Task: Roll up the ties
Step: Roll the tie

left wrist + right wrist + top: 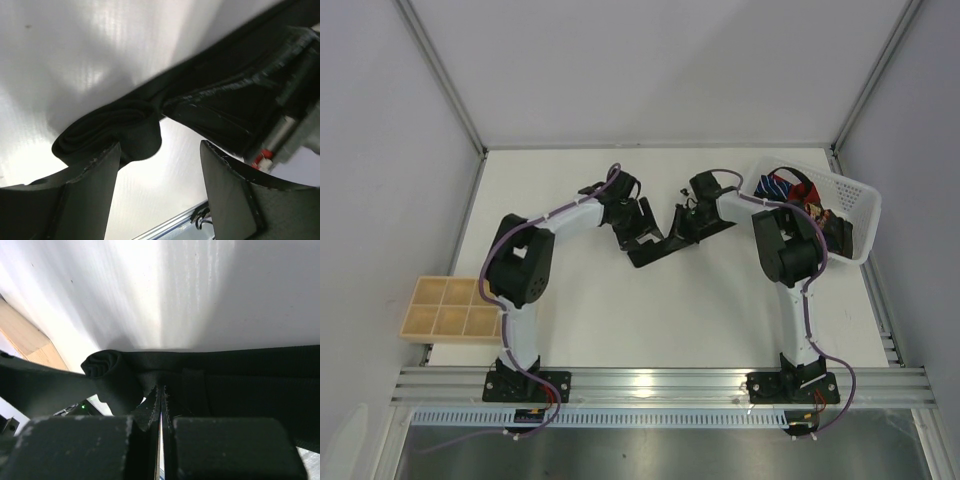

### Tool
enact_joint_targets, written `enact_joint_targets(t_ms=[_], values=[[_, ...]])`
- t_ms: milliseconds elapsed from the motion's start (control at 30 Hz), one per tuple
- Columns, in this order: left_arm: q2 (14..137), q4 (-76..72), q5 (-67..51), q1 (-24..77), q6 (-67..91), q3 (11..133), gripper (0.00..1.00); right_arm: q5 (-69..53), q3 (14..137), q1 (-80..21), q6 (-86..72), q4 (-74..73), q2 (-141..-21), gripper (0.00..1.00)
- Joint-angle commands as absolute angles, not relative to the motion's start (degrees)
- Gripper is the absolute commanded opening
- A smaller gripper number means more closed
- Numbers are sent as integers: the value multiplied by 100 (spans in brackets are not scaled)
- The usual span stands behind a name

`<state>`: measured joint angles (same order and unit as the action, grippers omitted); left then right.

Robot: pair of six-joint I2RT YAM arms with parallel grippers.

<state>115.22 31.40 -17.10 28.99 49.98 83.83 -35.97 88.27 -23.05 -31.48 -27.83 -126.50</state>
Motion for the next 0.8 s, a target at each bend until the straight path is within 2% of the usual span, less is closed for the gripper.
enact_joint_targets(t_ms=[0,467,700,767], values=[[10952,2303,-2126,2892,4852,8148,71,-3691,8929,-2250,-3155,-2716,-12393,0],[10178,1565,-2715,2540,4553,7445,72,-3884,9448,-2285,-3129,-3102,-12076,2],[9519,1029,-3136,2198,3710,7076,75,-4244,9834,-2548,-3287,-3164,-12268,3],[9413,845,-3321,2049,3622,6847,78,-4324,9958,-2662,-3375,-3155,-12392,3]])
